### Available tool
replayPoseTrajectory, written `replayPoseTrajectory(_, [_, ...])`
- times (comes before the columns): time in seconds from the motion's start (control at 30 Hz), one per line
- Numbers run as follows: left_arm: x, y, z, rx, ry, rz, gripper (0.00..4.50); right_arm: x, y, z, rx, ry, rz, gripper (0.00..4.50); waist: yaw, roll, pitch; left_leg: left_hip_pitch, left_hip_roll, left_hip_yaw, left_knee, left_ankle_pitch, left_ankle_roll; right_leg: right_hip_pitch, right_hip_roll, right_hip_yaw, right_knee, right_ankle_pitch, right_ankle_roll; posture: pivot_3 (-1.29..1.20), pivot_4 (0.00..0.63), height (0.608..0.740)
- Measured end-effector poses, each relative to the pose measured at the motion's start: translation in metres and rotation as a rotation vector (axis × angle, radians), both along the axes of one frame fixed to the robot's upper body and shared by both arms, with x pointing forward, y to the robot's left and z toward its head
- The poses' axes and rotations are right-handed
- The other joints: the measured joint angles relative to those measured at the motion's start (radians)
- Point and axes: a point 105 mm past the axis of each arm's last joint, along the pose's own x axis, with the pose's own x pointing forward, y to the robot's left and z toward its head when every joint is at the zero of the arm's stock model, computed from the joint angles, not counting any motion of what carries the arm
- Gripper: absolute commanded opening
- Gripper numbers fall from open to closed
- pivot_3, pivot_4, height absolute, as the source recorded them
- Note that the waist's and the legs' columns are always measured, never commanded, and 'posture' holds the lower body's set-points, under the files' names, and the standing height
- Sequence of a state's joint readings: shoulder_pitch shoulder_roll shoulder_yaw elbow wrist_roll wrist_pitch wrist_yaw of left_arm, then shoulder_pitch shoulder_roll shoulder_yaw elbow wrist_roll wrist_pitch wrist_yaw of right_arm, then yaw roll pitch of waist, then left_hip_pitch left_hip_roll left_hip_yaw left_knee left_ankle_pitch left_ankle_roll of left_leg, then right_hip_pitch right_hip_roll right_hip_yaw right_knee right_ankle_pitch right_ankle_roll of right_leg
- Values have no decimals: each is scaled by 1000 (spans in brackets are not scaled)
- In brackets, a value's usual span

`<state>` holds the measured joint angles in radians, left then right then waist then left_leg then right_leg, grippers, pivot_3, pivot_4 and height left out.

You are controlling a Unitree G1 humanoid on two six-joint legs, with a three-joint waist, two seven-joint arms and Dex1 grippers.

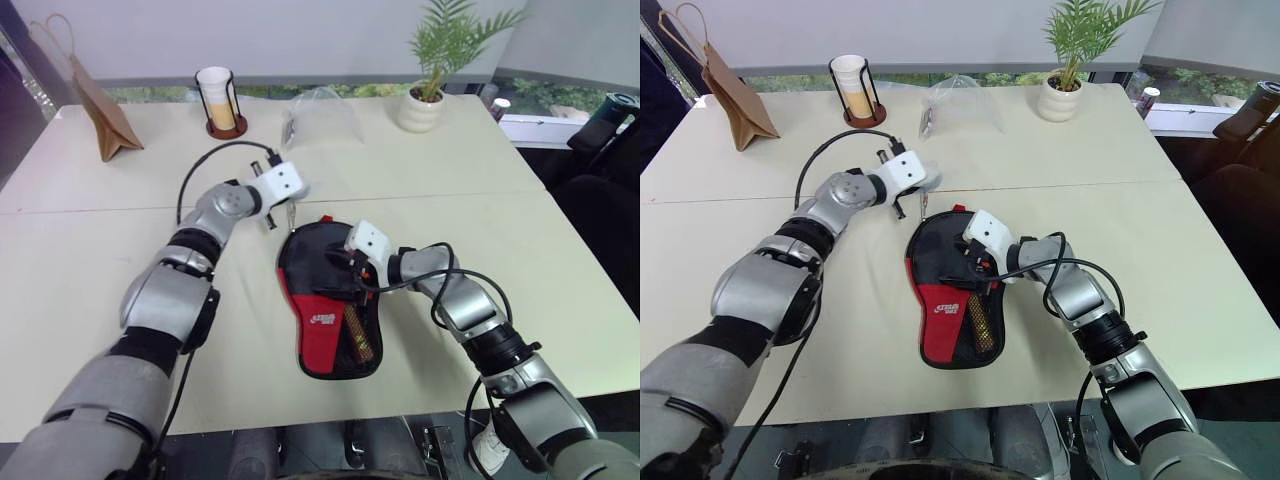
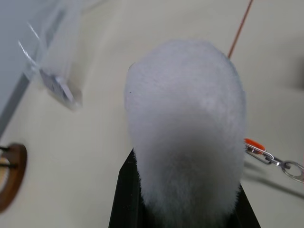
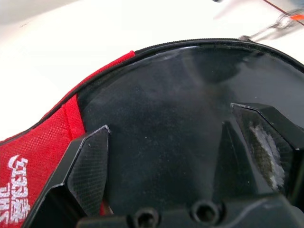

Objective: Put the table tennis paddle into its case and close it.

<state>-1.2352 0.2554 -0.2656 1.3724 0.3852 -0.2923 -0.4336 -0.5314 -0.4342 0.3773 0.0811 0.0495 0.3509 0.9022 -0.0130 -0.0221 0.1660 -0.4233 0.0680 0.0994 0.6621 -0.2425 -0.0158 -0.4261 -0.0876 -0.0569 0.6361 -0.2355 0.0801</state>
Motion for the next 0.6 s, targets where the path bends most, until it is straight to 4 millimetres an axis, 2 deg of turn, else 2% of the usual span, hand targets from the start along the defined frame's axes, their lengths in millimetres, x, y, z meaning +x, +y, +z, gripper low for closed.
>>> replayPoseTrajectory(0.23, [1,-34,6,1,-51,-12,26,-8,0,-1,-12,8,-14,4500,2,0,0,-1,0,0,0,0,0,0,0,0,-1,0,0,0,150,740])
replayPoseTrajectory(0.6, [-14,-95,5,-31,-71,-118,26,-15,0,-1,-24,3,-45,4500,3,0,0,-2,-1,-1,0,-1,2,0,0,0,-3,0,0,0,150,740])
